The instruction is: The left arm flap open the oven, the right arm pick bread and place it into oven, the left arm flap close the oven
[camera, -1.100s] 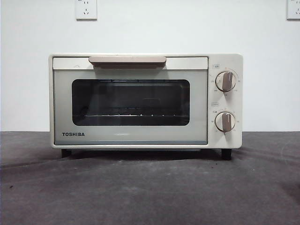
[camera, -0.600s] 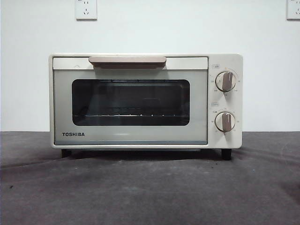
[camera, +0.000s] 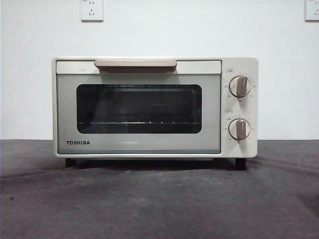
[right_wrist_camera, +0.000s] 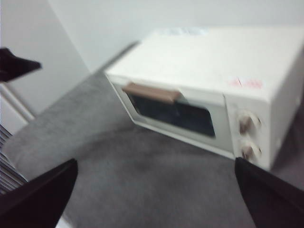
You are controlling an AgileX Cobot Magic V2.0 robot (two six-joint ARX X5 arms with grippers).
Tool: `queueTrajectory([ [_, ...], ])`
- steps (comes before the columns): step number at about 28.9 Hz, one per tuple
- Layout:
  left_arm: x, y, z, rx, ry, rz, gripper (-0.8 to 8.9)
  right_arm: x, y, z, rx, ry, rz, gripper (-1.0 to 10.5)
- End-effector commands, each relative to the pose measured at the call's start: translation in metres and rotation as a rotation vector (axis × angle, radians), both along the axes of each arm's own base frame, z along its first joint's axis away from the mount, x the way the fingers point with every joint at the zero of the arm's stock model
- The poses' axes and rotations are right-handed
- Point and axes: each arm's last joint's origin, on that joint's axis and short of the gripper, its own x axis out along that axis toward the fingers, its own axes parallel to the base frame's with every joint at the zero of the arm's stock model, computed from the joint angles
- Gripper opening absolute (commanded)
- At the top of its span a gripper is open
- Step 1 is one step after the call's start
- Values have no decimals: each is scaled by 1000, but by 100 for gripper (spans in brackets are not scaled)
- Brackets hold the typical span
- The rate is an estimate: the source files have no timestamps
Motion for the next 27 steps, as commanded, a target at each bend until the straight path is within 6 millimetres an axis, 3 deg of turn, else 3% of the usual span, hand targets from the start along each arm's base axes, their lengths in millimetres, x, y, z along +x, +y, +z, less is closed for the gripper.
queueTrajectory([
  [1, -1, -1, 8, -11, -27, -12, 594, 4, -1, -6, -32, 120, -55, 558],
  [9, -2, -2, 8, -11, -27, -26, 594, 33, 0, -47, -189, 499, -172, 546],
  [17, -3, -3, 8, -10, -25, -35, 594, 64, 5, -113, -216, 775, -206, 543],
  [21, -3, -3, 8, -10, -25, -35, 594, 75, 6, -137, -201, 866, -268, 543],
  [27, -3, -3, 8, -10, -26, -35, 594, 99, 8, -153, -269, 878, -351, 543],
])
